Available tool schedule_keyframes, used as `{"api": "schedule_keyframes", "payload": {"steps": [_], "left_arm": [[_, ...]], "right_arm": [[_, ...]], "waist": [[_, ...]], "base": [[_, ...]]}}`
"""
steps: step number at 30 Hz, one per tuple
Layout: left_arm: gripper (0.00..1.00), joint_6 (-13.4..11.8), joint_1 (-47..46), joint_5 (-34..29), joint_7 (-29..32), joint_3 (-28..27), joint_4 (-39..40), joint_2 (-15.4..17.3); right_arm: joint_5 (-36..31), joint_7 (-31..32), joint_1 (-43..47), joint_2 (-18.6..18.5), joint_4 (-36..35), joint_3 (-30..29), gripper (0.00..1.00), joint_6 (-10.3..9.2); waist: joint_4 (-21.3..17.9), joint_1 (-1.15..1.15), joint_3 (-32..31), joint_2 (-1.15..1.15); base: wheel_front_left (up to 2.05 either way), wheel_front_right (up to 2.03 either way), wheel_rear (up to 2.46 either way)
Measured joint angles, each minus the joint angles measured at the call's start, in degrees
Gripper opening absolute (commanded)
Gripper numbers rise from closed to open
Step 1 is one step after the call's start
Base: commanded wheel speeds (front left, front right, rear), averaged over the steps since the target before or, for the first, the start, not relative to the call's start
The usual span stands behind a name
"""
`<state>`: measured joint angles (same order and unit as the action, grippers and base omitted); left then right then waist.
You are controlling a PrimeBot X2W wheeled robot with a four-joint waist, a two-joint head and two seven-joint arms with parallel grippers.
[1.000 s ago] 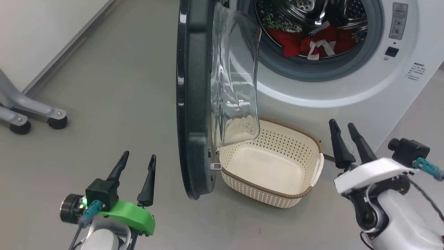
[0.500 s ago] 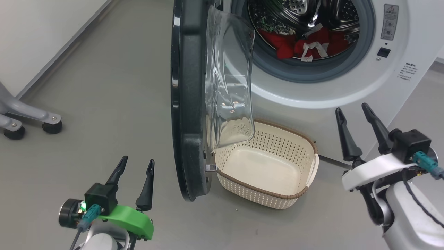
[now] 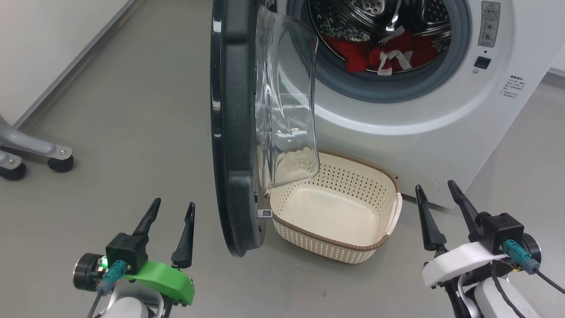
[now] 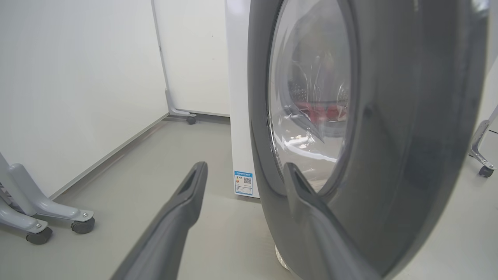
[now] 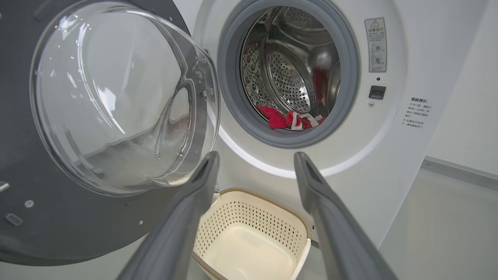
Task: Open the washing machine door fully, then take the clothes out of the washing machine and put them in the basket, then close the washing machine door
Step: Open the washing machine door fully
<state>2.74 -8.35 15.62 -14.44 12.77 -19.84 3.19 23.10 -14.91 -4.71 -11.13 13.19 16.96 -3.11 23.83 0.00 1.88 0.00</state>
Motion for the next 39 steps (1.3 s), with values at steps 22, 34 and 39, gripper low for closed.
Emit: {"api": "schedule_keyframes", "payload": {"steps": [22, 34, 39], "left_arm": [[1.0, 0.0, 0.2, 0.0, 0.0, 0.0, 0.2, 0.0], [0.0, 0.0, 0.2, 0.0, 0.0, 0.0, 0.2, 0.0], [0.0, 0.0, 0.2, -0.1, 0.0, 0.0, 0.7, 0.0]], "right_arm": [[-5.6, 0.0, 3.0, 3.7, -1.5, -4.1, 1.0, 1.32], [-7.1, 0.0, 4.0, 4.9, -1.5, -6.2, 1.0, 2.56], [-8.3, 0.0, 4.0, 5.3, -1.5, -6.9, 1.0, 3.07]], "waist": [[-0.4, 0.0, 0.6, 0.0], [-0.3, 0.0, 0.7, 0.0], [-0.1, 0.0, 0.6, 0.0]], "base": [[0.0, 0.0, 0.0], [0.0, 0.0, 0.0], [0.0, 0.0, 0.0]]}}
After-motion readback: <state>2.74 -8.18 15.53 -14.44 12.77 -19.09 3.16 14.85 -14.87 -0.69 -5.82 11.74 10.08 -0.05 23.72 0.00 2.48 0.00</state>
